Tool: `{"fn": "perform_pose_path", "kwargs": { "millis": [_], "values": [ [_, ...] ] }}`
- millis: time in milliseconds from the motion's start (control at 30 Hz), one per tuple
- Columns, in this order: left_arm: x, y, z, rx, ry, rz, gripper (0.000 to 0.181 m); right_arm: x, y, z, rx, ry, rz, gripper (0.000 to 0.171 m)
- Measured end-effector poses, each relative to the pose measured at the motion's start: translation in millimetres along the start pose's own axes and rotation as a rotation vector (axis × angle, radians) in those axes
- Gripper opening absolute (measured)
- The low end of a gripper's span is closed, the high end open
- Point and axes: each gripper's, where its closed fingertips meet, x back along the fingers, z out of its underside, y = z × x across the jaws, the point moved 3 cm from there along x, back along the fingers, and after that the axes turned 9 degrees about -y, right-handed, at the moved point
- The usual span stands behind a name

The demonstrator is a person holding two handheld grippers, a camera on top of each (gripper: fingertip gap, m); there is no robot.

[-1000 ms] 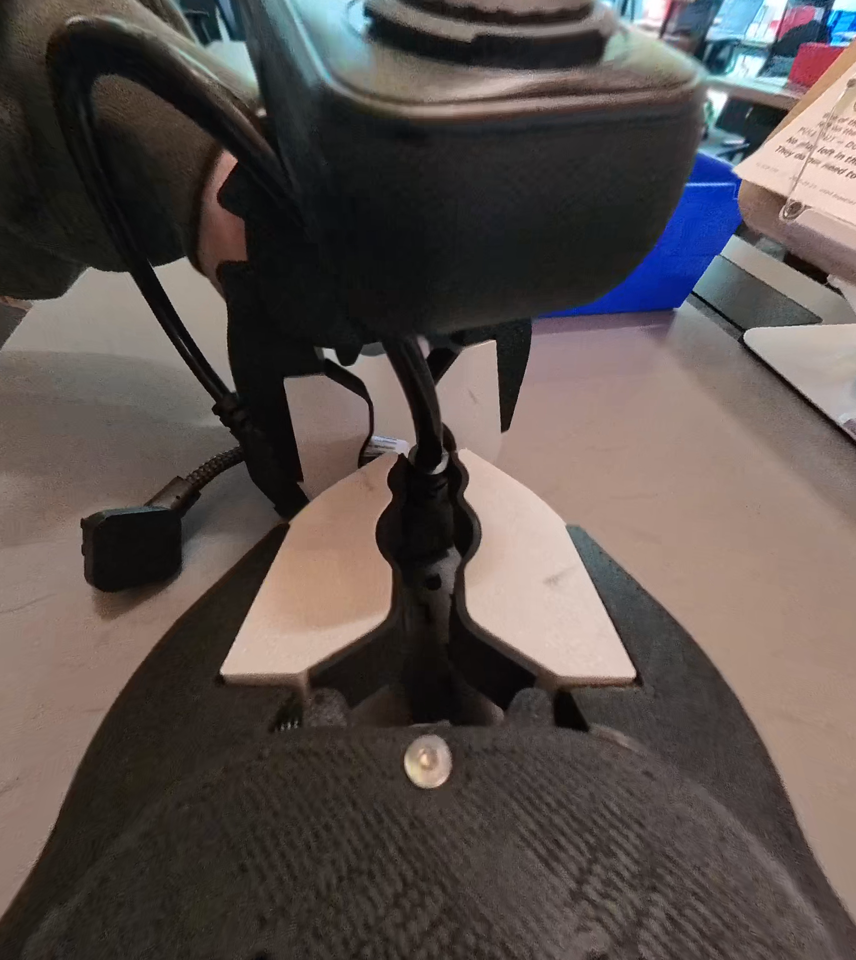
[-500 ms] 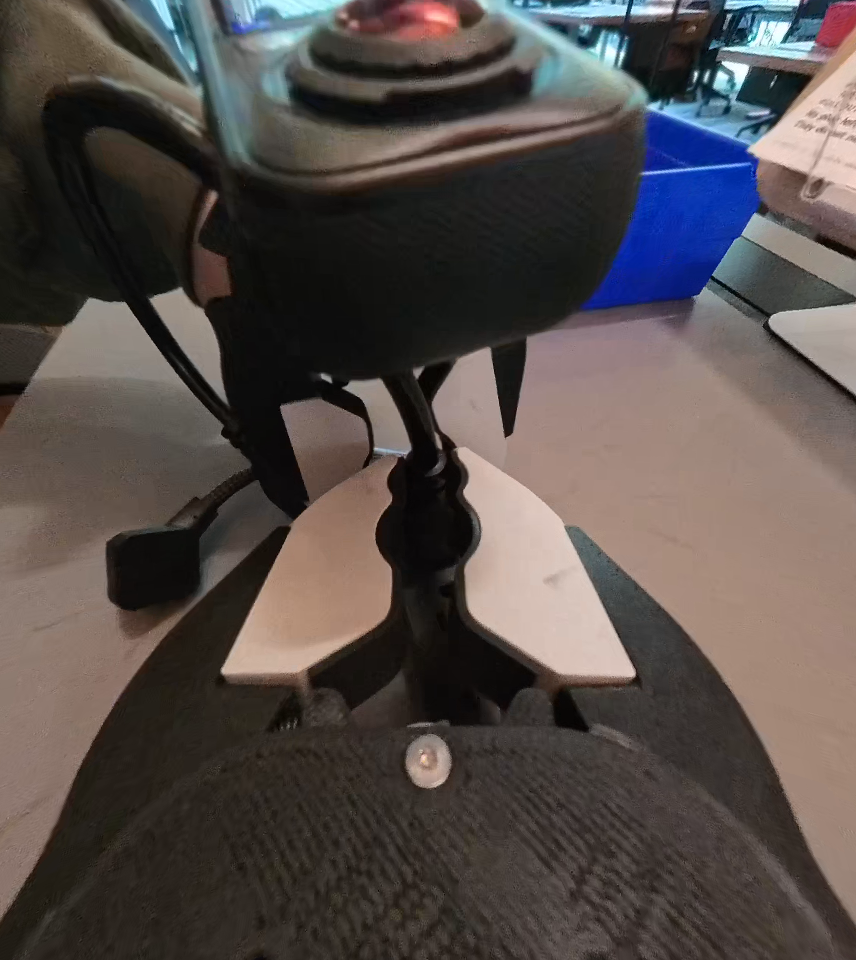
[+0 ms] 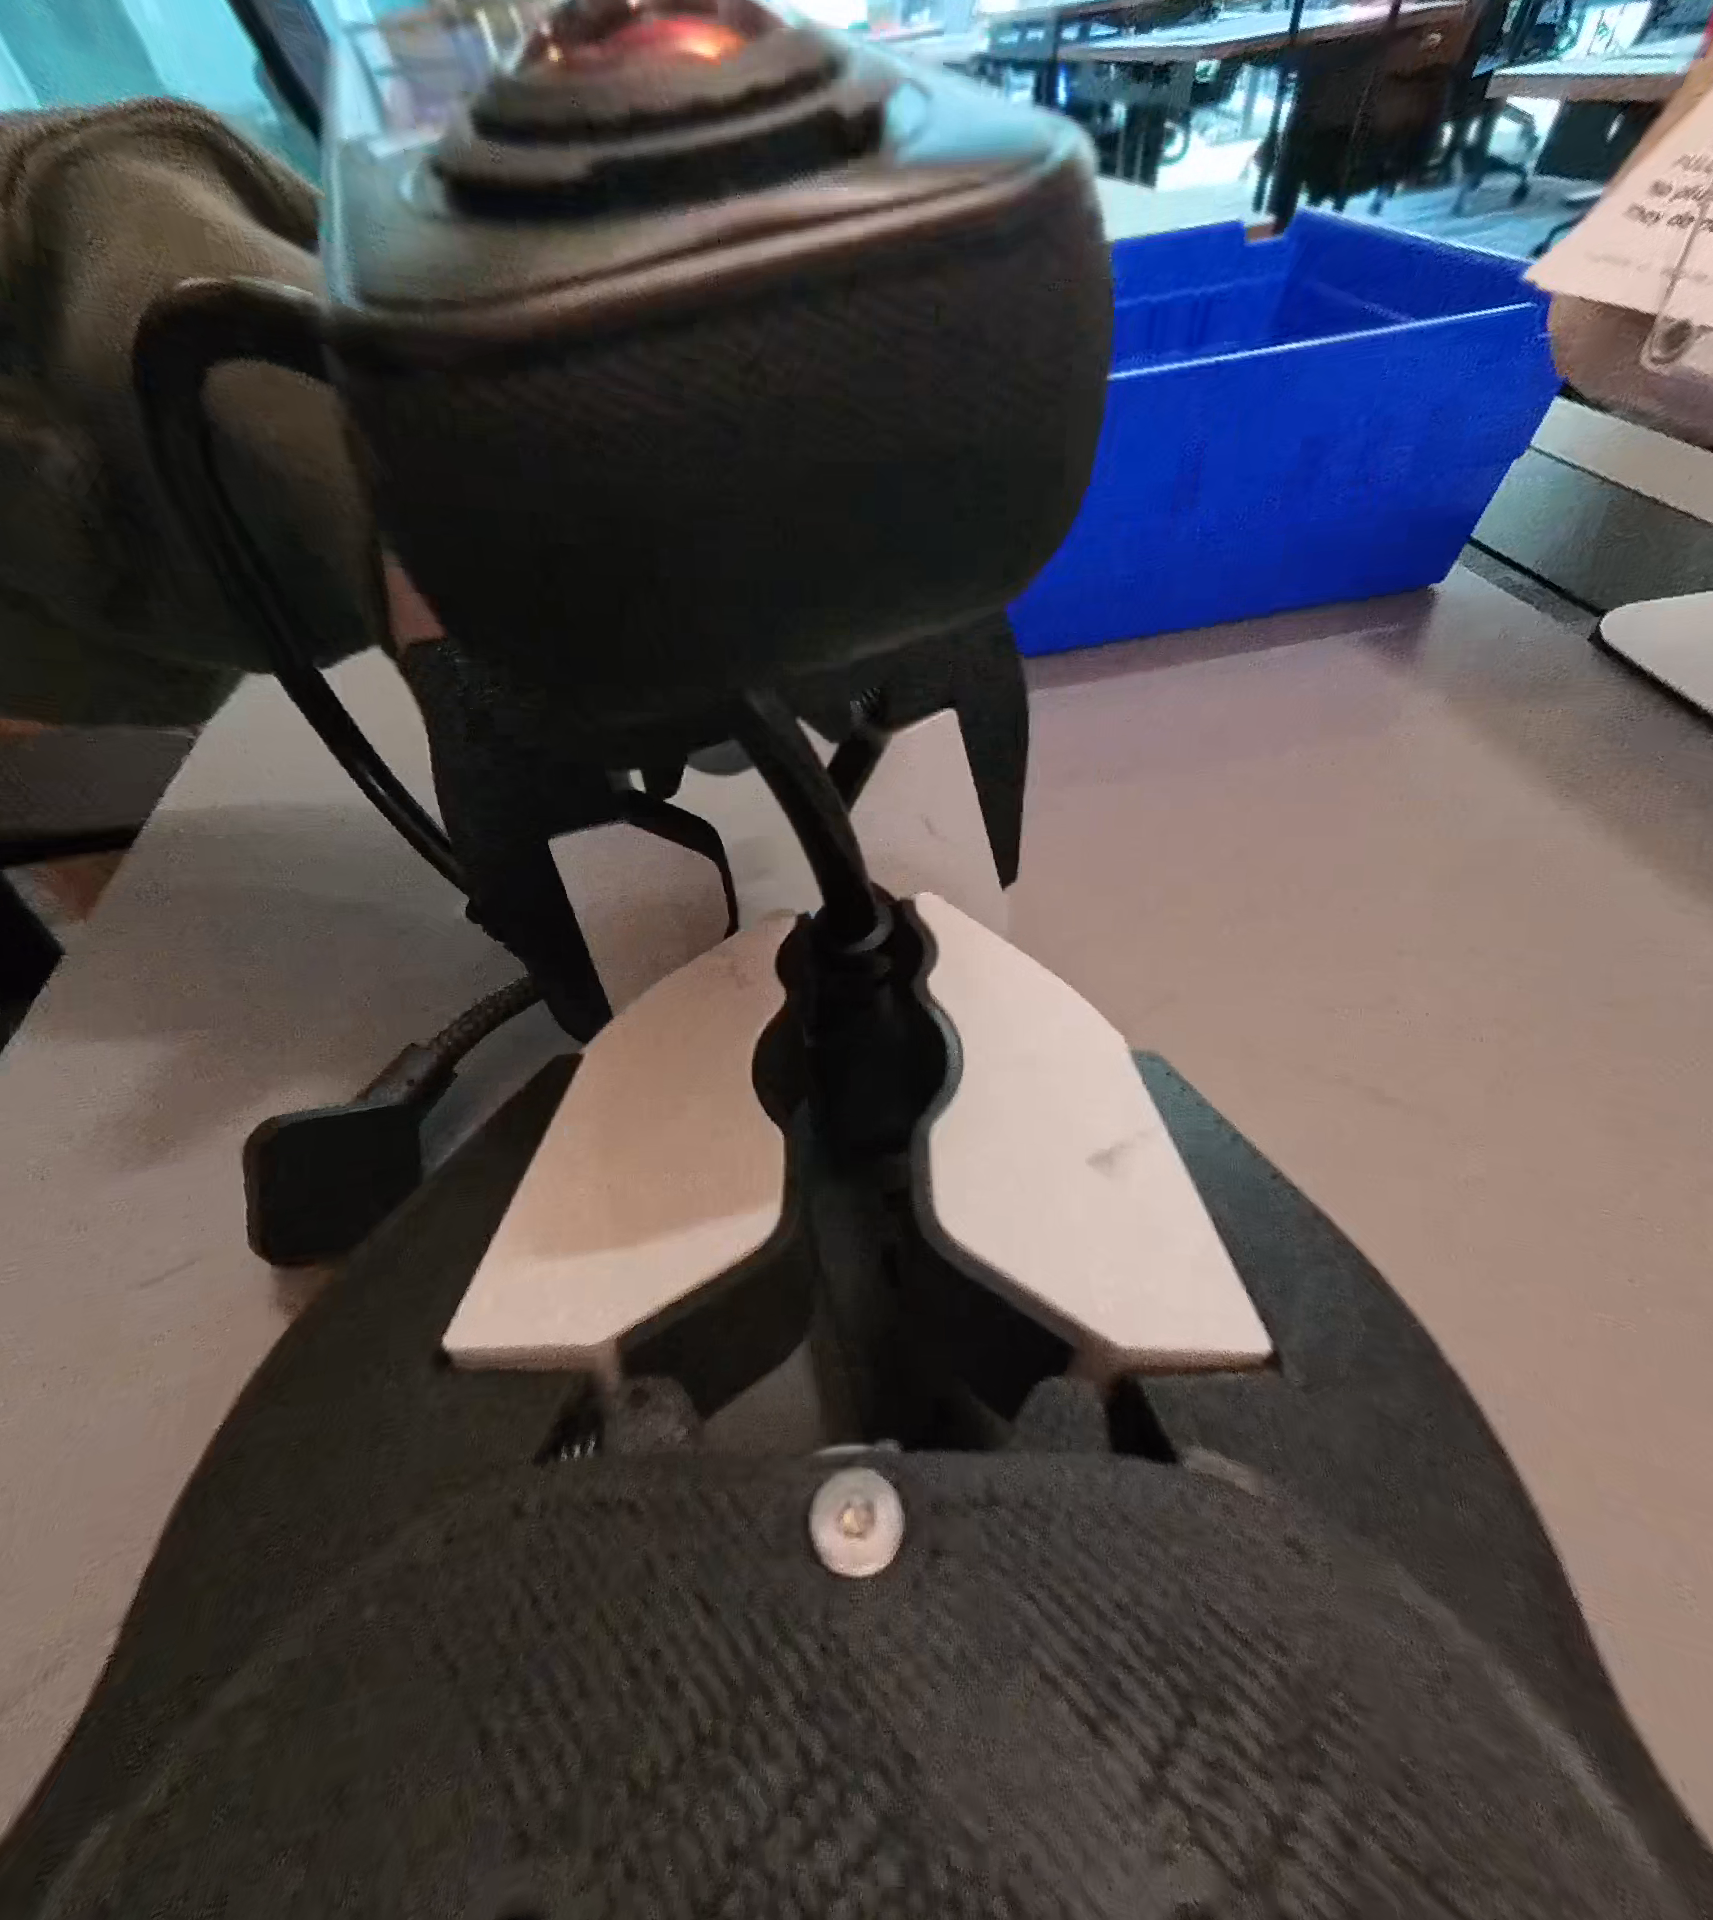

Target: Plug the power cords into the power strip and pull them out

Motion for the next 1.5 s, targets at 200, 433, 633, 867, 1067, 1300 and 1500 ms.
{"fn": "perform_pose_path", "kwargs": {
  "millis": [200, 433, 633, 867, 1067, 1300, 1500],
  "values": [
    [2.9, 0.4, 1.2, -0.016, -0.018, 0.014, 0.041, -5.2, 7.7, -2.9, 0.093, 0.023, -0.028, 0.014],
    [4.4, -0.1, 0.1, -0.044, -0.003, 0.02, 0.04, -6.4, 12.6, -4.8, 0.133, 0.046, -0.028, 0.014],
    [7.8, -8.9, -13.2, -0.027, -0.05, 0.034, 0.04, 12.3, -5.0, -55.0, 0.038, -0.272, 0.013, 0.014],
    [0.4, 0.7, -8.0, 0.038, -0.026, 0.0, 0.041, 22.2, 4.5, -25.3, 0.145, -0.041, 0.036, 0.014],
    [19.0, 13.6, -8.1, 0.186, -0.216, -0.036, 0.05, 32.9, 27.1, -32.3, 0.215, -0.081, -0.103, 0.014],
    [80.6, 24.8, -22.1, 0.331, -0.622, -0.098, 0.071, 48.9, 68.7, -79.6, 0.21, -0.258, -0.164, 0.014],
    [114.8, 33.1, 7.2, 0.41, -0.81, -0.263, 0.075, 100.2, 78.1, -146.7, 0.156, -0.408, -0.024, 0.015]
  ]
}}
